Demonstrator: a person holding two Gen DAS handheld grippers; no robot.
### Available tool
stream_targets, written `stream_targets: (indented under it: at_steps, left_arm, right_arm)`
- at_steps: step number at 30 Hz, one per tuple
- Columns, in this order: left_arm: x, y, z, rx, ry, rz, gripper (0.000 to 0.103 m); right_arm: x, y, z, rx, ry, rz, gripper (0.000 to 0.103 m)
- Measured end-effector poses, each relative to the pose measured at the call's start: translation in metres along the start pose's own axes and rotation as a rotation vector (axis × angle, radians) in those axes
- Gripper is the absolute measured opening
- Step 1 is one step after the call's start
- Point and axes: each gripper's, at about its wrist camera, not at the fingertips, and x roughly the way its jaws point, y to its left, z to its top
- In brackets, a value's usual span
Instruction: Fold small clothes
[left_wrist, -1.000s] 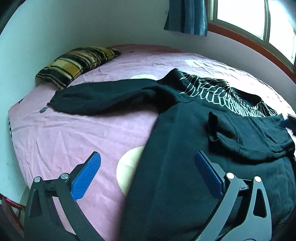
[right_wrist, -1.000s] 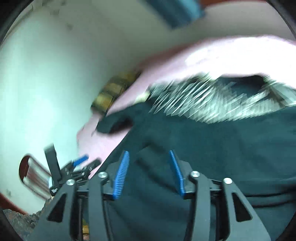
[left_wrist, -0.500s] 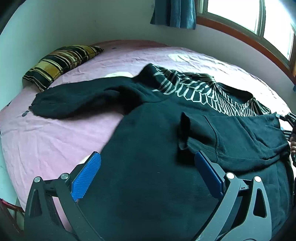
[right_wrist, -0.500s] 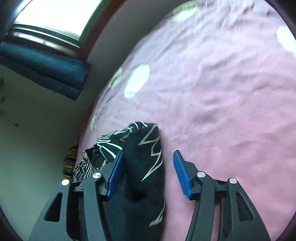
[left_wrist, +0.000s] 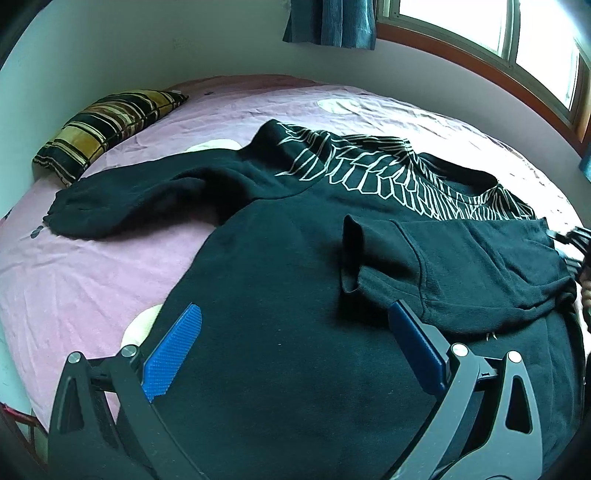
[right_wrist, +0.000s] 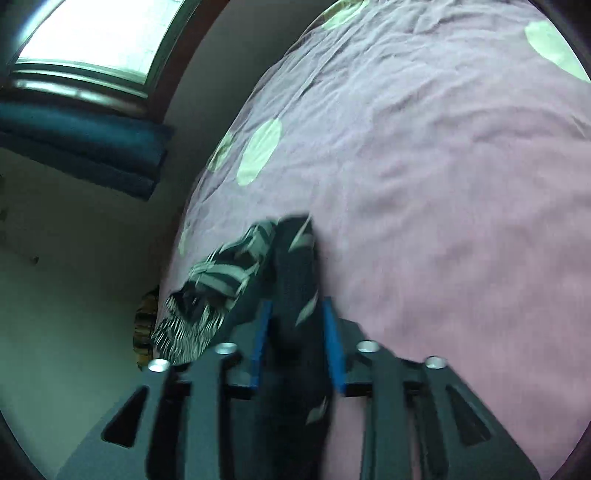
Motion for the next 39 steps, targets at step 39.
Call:
stream_targets:
  at_steps: [39]
  left_arm:
    - [0.019,0.312,0.003,-0.51,0.032,0.02,0.101]
  right_arm:
    - [-0.076,0.111,-0.155,-0.246,-0.155,-0.116,0.065]
